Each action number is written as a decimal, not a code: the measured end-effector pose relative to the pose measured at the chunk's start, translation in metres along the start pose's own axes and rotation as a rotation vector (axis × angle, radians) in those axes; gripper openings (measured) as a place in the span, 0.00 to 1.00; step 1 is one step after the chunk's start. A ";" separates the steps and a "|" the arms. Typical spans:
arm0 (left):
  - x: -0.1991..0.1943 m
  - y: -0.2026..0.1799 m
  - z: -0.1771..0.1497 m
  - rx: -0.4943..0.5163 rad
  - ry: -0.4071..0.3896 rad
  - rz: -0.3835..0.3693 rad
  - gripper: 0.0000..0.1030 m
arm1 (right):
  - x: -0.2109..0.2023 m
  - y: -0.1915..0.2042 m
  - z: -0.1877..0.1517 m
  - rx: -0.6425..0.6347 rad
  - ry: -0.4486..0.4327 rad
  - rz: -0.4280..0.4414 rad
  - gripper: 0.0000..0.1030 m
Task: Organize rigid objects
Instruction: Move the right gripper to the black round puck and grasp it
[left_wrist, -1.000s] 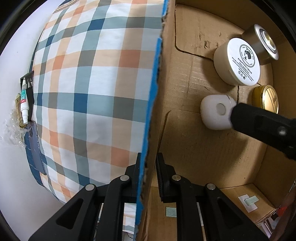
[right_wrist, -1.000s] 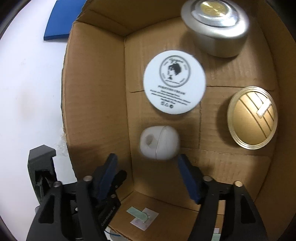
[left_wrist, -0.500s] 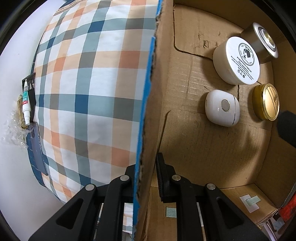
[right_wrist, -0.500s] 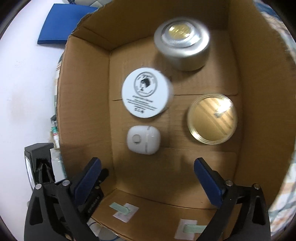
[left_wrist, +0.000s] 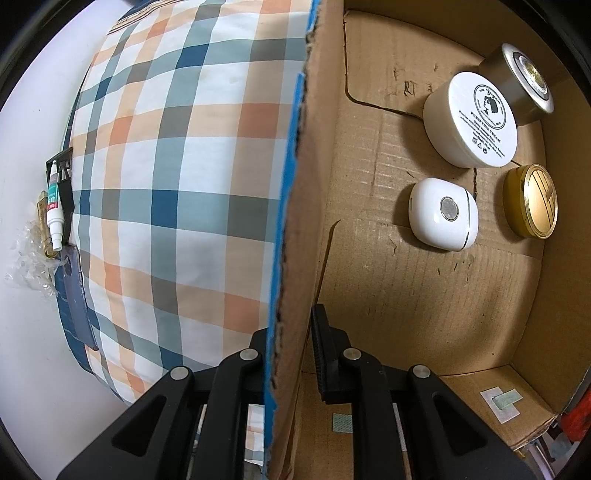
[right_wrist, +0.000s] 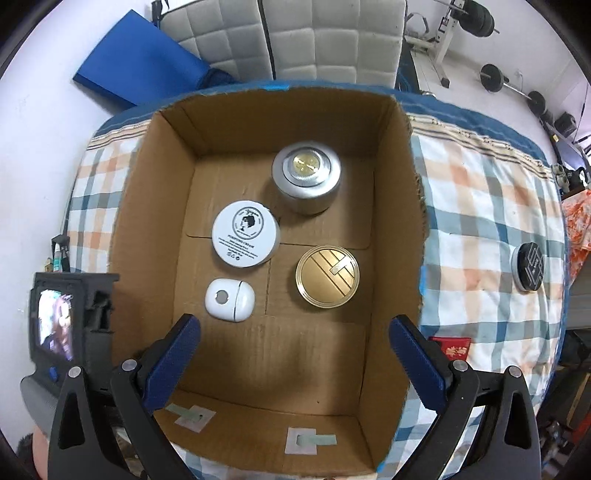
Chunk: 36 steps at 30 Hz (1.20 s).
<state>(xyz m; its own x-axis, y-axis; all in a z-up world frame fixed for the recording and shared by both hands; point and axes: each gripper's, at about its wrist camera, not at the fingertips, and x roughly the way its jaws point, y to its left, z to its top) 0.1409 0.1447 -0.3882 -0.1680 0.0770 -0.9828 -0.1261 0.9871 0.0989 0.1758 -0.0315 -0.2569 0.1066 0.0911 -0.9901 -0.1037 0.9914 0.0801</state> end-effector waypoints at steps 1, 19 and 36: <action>0.000 0.000 0.000 0.001 0.000 0.000 0.11 | -0.005 -0.001 -0.002 0.006 -0.007 -0.008 1.00; -0.003 -0.002 0.001 -0.001 -0.001 -0.002 0.11 | -0.078 -0.055 -0.030 0.248 -0.253 0.065 1.00; 0.003 0.016 -0.007 -0.082 -0.014 -0.020 0.11 | 0.044 -0.328 -0.022 0.867 -0.210 -0.253 1.00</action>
<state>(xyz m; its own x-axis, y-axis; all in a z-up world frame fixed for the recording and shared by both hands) 0.1317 0.1594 -0.3880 -0.1512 0.0598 -0.9867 -0.2087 0.9737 0.0911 0.1929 -0.3547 -0.3289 0.2110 -0.2068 -0.9554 0.7138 0.7003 0.0060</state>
